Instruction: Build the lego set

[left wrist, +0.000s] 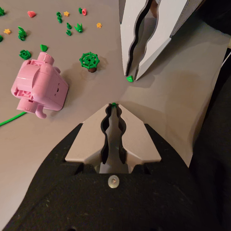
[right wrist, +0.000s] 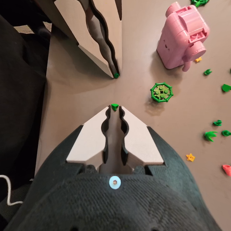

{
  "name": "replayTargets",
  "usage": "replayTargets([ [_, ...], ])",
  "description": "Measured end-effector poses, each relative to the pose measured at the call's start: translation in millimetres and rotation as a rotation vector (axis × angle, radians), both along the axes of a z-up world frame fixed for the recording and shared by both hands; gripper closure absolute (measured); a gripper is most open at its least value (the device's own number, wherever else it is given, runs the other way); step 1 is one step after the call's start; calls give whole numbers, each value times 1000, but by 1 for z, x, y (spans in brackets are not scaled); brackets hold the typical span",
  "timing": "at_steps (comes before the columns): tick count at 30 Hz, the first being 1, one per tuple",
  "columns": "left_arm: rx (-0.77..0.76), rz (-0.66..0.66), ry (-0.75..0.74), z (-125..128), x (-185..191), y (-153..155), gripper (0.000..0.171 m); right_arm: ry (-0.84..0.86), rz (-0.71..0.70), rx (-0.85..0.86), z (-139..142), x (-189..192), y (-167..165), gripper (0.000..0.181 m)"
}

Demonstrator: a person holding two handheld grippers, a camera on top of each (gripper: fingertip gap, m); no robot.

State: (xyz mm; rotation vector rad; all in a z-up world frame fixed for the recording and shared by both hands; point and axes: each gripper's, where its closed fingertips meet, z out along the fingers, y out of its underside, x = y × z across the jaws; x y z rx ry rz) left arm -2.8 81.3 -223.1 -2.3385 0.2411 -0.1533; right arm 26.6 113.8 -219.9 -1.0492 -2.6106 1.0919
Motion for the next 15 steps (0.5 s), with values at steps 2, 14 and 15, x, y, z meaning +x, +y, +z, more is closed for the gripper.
replayTargets([
  [2, 3, 4, -13, 1, 0, 0, 166, 5, -5, 3, 0, -1, 1, 172],
  [14, 4, -3, -9, 1, 1, 0, 159, 28, -34, 45, -1, -5, 9, 175],
  [15, 4, -3, -9, 1, 1, 0, 159, 29, -35, 47, -1, -5, 9, 175],
])
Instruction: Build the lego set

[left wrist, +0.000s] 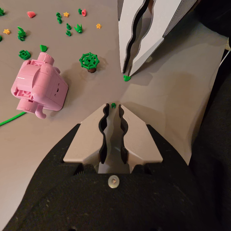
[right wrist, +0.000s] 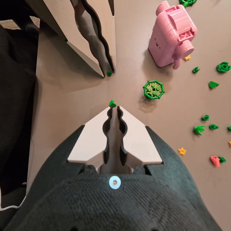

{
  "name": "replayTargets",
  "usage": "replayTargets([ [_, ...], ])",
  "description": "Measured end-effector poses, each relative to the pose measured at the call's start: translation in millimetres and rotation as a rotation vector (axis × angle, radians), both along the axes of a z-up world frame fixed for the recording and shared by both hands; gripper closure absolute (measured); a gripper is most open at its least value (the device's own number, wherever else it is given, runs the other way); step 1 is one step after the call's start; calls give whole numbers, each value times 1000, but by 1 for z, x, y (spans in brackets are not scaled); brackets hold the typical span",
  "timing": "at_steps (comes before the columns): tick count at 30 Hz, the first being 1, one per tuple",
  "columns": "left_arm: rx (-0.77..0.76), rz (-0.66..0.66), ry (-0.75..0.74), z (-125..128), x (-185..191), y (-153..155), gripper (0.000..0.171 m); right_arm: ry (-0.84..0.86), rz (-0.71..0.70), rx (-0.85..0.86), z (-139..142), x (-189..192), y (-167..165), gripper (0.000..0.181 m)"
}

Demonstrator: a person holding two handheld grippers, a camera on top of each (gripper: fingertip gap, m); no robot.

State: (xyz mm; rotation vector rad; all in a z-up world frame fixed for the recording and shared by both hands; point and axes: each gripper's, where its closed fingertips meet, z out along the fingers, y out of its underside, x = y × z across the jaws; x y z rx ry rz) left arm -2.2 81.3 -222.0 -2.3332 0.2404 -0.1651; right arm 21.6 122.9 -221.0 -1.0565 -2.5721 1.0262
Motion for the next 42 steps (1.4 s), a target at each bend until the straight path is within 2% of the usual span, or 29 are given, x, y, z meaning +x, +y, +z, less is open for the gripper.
replayTargets([
  [6, 1, 0, -3, 0, 0, -1, 160, 7, 5, -13, 3, 0, -1, 173],
  [13, 55, 39, -68, 10, -6, -7, 160, 146, -8, -165, 33, -14, -17, 169],
  [21, 169, 99, -141, 29, -17, -8, 164, 121, -8, -145, 17, -28, -44, 171],
  [29, 193, 92, -143, 32, -16, -9, 163, 70, -12, -103, 2, -33, -48, 172],
  [35, 205, 102, -171, 35, -18, -10, 162, 64, -1, -100, 1, -31, -49, 177],
  [37, 212, 112, -192, 36, -20, -10, 162, 110, 2, -103, 8, -33, -49, 177],
  [39, 228, 123, -258, 40, -20, -10, 161, 236, 10, -119, 27, -37, -49, 177],
  [42, 336, 101, -565, 63, -9, -7, 161, 498, 19, -121, 66, -38, -46, 177],
])
